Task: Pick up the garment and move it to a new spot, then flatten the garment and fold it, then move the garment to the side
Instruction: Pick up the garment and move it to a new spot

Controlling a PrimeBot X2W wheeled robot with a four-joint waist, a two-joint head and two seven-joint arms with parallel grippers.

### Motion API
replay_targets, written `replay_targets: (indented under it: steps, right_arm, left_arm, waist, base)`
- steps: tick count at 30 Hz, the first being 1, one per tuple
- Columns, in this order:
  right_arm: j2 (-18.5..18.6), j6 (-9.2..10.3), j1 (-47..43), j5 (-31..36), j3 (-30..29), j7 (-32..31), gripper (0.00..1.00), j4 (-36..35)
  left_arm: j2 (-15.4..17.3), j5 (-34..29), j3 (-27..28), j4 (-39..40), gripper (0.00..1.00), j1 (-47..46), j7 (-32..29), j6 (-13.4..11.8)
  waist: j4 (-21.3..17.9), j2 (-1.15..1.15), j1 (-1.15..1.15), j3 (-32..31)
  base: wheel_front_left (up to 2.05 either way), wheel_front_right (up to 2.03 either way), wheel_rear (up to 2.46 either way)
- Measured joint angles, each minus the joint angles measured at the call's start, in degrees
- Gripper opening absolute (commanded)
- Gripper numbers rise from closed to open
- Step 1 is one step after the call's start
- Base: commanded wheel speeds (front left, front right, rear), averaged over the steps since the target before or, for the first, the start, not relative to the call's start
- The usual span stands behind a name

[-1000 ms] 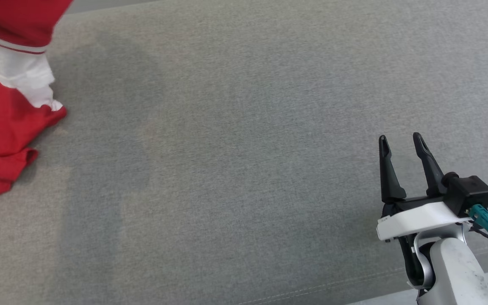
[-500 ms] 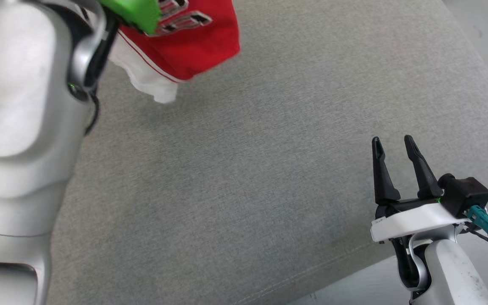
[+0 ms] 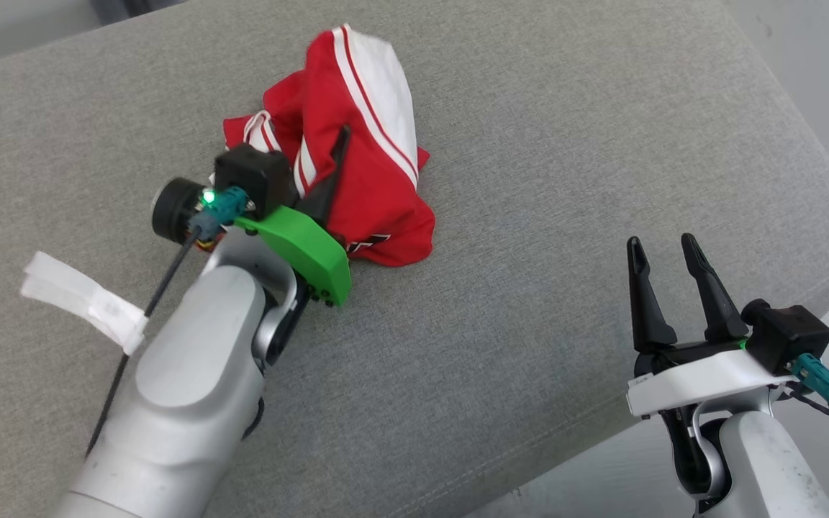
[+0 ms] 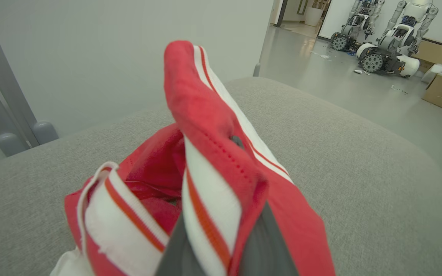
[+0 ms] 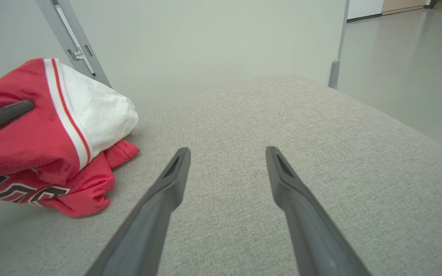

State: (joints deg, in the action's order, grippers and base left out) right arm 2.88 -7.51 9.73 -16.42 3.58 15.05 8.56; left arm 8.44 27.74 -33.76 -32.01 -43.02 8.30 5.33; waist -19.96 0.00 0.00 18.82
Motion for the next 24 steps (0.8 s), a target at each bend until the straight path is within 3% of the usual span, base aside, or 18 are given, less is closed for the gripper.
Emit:
replay_targets:
  steps: [1, 2, 3, 8, 15, 24]
  right_arm:
    - [0.00, 0.00, 0.01, 0.04, 0.10, 0.01, 1.00, 0.02]
    - [0.00, 0.00, 0.01, 0.14, 0.27, 0.01, 1.00, 0.07]
    - [0.00, 0.00, 0.01, 0.25, 0.35, 0.01, 1.00, 0.15]
    - [-0.02, 0.00, -0.10, 1.49, 0.49, 0.01, 1.00, 0.55]
    - [-0.04, 0.00, -1.49, 3.31, -0.10, 0.01, 1.00, 0.46]
    - [-0.05, 0.00, -2.29, 5.75, 0.18, 0.01, 1.00, -0.01]
  left_arm:
    - [-0.34, 0.02, -0.40, -0.79, 0.22, 0.73, 0.56, 0.14]
    - [-0.78, 0.27, -0.65, -1.60, 0.91, 1.45, 1.34, 0.22]
    - [-1.09, 0.47, -0.82, -2.22, 1.00, 1.84, 2.22, 0.29]
    - [-1.12, 0.10, 0.37, -2.64, 1.00, 1.48, 5.70, 0.53]
    - [0.42, -1.43, 6.02, 4.20, 1.00, 2.01, 6.73, -1.05]
    - [3.92, -4.94, 14.96, 13.66, 1.00, 12.68, 6.83, -2.42]
  waist:
    - [0.22, 0.00, 0.00, -0.05]
    - [0.50, 0.00, 0.00, -0.15]
    - [0.79, 0.00, 0.00, -0.29]
    - [2.21, 0.00, 0.00, -1.90]
    - [5.39, 0.00, 0.00, -5.45]
    - [11.46, 0.00, 0.00, -9.56]
  base:
    - [0.00, 0.00, 0.00]
    - [0.00, 0.00, 0.00]
    - [0.00, 0.00, 0.00]
    - [0.00, 0.00, 0.00]
    - [0.00, 0.00, 0.00]
    - [0.00, 0.00, 0.00]
